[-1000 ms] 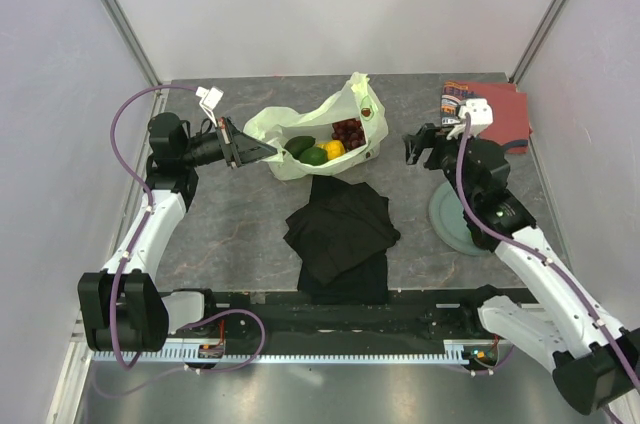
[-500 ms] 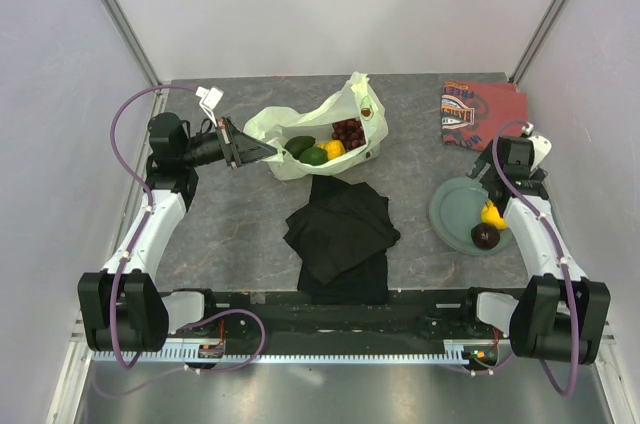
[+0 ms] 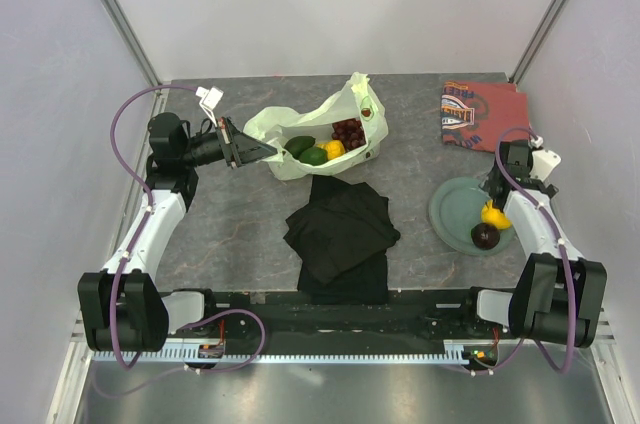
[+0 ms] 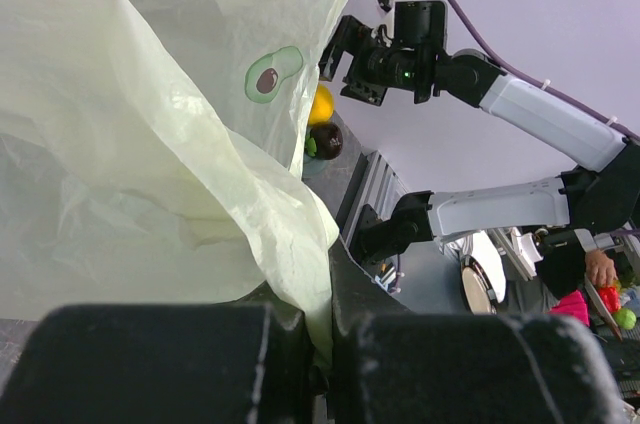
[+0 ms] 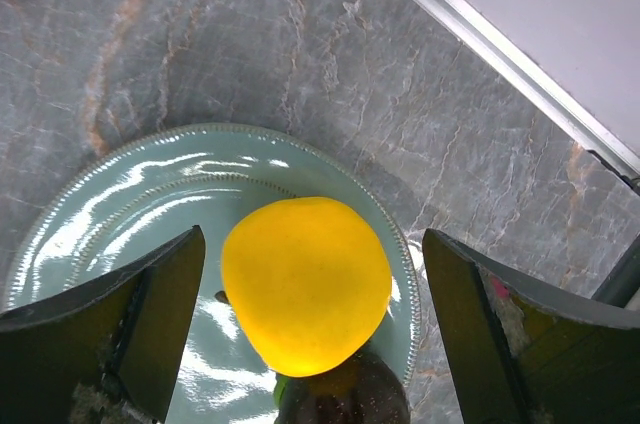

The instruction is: Place the fruits into the plastic bag

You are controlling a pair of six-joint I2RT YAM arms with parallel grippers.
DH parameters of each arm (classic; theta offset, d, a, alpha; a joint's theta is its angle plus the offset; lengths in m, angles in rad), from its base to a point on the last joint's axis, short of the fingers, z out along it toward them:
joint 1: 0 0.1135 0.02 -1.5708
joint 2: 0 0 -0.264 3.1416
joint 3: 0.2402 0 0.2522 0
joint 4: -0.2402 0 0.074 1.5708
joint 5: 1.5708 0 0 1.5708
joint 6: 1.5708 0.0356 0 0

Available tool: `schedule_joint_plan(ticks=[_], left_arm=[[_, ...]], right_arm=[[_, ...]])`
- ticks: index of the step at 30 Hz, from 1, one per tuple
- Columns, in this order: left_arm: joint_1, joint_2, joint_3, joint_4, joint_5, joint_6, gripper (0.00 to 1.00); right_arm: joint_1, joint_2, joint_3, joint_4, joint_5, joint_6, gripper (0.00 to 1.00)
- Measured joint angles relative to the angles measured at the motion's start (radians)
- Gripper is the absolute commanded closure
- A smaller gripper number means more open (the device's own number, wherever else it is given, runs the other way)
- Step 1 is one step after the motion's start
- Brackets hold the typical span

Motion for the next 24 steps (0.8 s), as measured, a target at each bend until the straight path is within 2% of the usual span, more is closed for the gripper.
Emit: schedule_joint_plan(ticks=[13,16,18,19,24], left_arm=[[0.0,0.0,0.0,0.0,0.0,0.0,0.98],[0.0,0.0,0.0,0.0,0.0,0.0,0.99],[0.0,0.0,0.0,0.0,0.0,0.0,0.99],[0.0,0.0,0.0,0.0,0.0,0.0,0.98],[0.0,0.0,0.0,0.0,0.0,0.0,0.98]], right_arm=[[-0.006,0.062,-0.061,0.038,-0.053,0.005,0.03],[-0.011,0.079,-0.067,0.052,-0.06,0.006,0.09],[-0.012,0.091,-0.071,0.059,-0.066,0.006,0.18],[-0.011,0.097,-0.072,0.061,-0.066,0.007,0.25],[-0.013,0.097,-0.074,0.081,-0.068,0.001,0.39]])
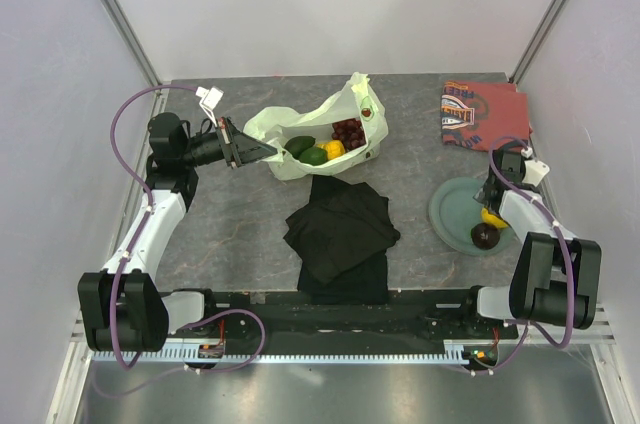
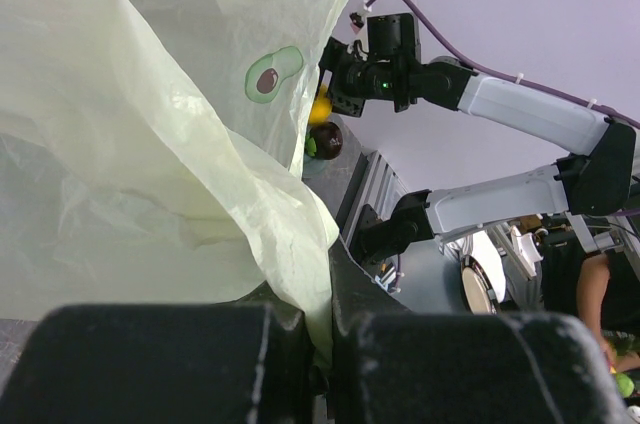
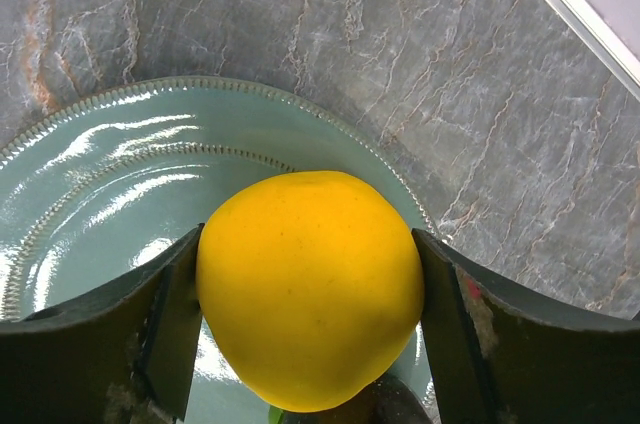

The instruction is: Place the fruits into the plastic bag

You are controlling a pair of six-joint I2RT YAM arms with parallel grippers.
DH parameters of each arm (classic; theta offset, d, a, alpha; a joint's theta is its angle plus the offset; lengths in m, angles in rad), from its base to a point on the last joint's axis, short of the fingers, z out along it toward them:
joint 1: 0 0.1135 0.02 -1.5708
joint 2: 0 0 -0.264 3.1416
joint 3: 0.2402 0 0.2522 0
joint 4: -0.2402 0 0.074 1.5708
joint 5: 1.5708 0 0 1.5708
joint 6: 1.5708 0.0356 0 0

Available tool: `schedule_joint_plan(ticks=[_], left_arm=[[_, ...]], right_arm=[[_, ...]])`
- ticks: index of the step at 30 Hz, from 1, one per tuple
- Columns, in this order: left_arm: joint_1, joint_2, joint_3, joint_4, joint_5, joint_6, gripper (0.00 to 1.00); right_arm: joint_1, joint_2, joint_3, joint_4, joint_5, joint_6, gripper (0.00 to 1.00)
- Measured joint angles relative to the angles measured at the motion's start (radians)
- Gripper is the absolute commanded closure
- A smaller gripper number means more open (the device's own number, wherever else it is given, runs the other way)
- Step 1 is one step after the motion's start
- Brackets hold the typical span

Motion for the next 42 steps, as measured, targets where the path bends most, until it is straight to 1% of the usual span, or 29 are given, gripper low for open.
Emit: schedule_joint_plan(ticks=[1,8,9,12,13,15,16,19,21,25,28,31,33,35,38,42], left_arm=[[0.0,0.0,0.0,0.0,0.0,0.0,0.99],[0.0,0.0,0.0,0.0,0.0,0.0,0.98],[0.0,0.0,0.0,0.0,0.0,0.0,0.98],[0.0,0.0,0.0,0.0,0.0,0.0,0.98],[0.0,0.0,0.0,0.0,0.0,0.0,0.98],[0.0,0.0,0.0,0.0,0.0,0.0,0.98],[0.0,0.0,0.0,0.0,0.0,0.0,0.98],[0.0,0.0,0.0,0.0,0.0,0.0,0.98],[0.0,0.0,0.0,0.0,0.0,0.0,0.98],[0.0,0.0,0.0,0.0,0.0,0.0,0.98],[0.0,0.0,0.0,0.0,0.0,0.0,0.99],[0.0,0.0,0.0,0.0,0.0,0.0,0.98],[0.0,0.0,0.0,0.0,0.0,0.0,0.99],[0.0,0.0,0.0,0.0,0.0,0.0,0.99],[0.0,0.0,0.0,0.0,0.0,0.0,0.98],[0.0,0.0,0.0,0.0,0.0,0.0,0.99]], right_arm=[[0.0,-0.001,-0.002,0.003,0.0,-0.001,0.43],[0.0,-0.047,-0.011,0.004,-0.019,-0.008,0.57],[-0.001,-0.066,-0.011,0.004,-0.026,-0.011,0.59],[-0.001,-0.121,-0.011,0.006,-0.047,-0.024,0.67],[-0.001,-0.142,-0.012,0.006,-0.058,-0.029,0.73],[-0.002,-0.184,-0.014,0.013,-0.088,-0.041,0.76],[-0.002,-0.203,-0.018,0.021,-0.102,-0.045,0.81],[-0.002,-0.293,-0.052,0.051,-0.159,-0.063,0.86],[-0.003,-0.347,-0.074,0.066,-0.195,-0.07,0.88],[-0.003,-0.436,-0.113,0.132,-0.329,-0.086,0.97],[-0.005,-0.463,-0.144,0.229,-0.532,-0.09,1.0],[-0.003,-0.464,-0.166,0.359,-0.76,-0.05,1.0],[0.008,-0.464,-0.17,0.451,-0.882,-0.009,1.0],[0.032,-0.465,-0.169,0.537,-0.969,0.033,1.0],[0.116,-0.464,-0.152,0.621,-1.072,0.066,1.0],[0.292,-0.435,-0.066,0.654,-1.139,0.063,1.0]])
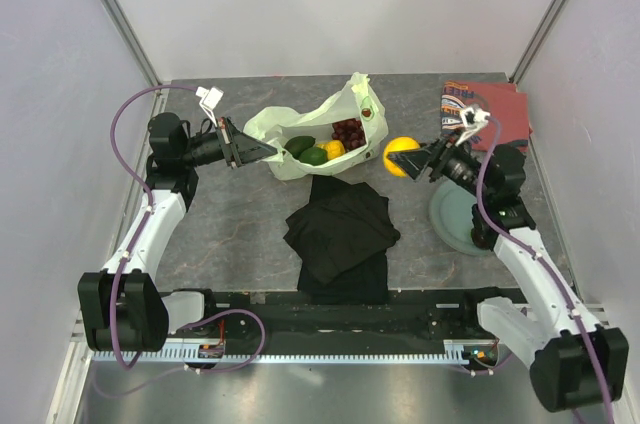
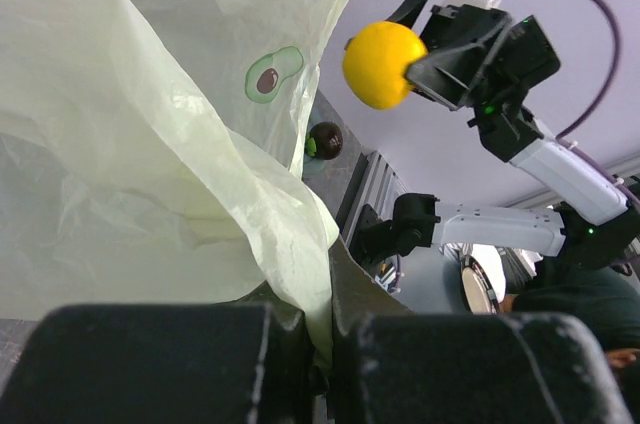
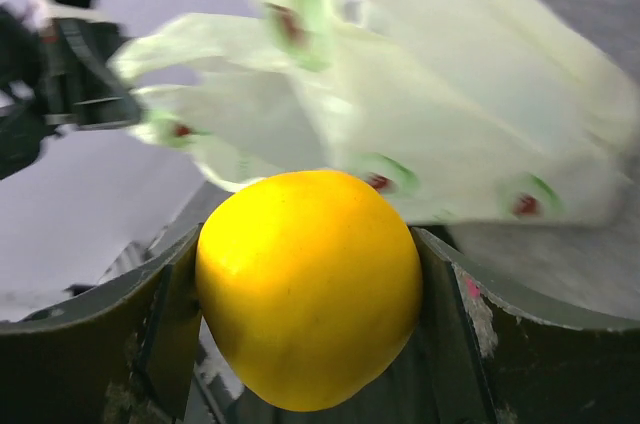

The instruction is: Place the fruits into the plastic bag

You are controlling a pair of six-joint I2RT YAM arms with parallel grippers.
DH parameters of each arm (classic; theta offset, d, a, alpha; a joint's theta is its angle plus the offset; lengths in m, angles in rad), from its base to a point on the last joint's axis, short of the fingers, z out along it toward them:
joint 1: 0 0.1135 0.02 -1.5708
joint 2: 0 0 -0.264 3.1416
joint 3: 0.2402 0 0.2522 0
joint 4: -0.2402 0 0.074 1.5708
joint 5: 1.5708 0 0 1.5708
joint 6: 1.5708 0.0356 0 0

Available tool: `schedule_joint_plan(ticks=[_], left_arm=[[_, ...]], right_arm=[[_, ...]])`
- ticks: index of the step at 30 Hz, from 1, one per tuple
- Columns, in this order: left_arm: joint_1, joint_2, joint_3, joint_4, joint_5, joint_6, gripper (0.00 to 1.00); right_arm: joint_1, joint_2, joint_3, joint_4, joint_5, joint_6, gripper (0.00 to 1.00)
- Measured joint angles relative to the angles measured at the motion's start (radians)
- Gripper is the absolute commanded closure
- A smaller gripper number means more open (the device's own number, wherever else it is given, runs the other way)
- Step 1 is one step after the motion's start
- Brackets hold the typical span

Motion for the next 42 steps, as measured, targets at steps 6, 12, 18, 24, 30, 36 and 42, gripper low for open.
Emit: schedule_joint_plan(ticks=[6,12,18,24,30,36,42], left_arm=[[0.0,0.0,0.0,0.0,0.0,0.0,0.98],[0.0,0.0,0.0,0.0,0.0,0.0,0.99],[0.0,0.0,0.0,0.0,0.0,0.0,0.98],[0.0,0.0,0.0,0.0,0.0,0.0,0.98],[0.0,0.0,0.0,0.0,0.0,0.0,0.99],[0.0,0.0,0.0,0.0,0.0,0.0,0.98],[0.0,0.001,0.0,0.0,0.0,0.0,0.98]], right_arm=[[0.238,0.092,0.186,0.001,-0.009,-0.052,1.0],[0.447,0.236,0.382,-0.106,0.07,-0.184,1.0],[0.62,0.415,0.555,-0.27,0.276,-0.336,1.0],[0.644,0.505,0.615,-0.346,0.443,-0.356,1.0],[0.643,0.569,0.715,-0.405,0.636,-0.323,1.0],[0.662,0.678,0.842,-0.488,0.772,-0.32,1.0],[0.709,0.852,0.988,-0.622,0.937,-0.327,1.0]])
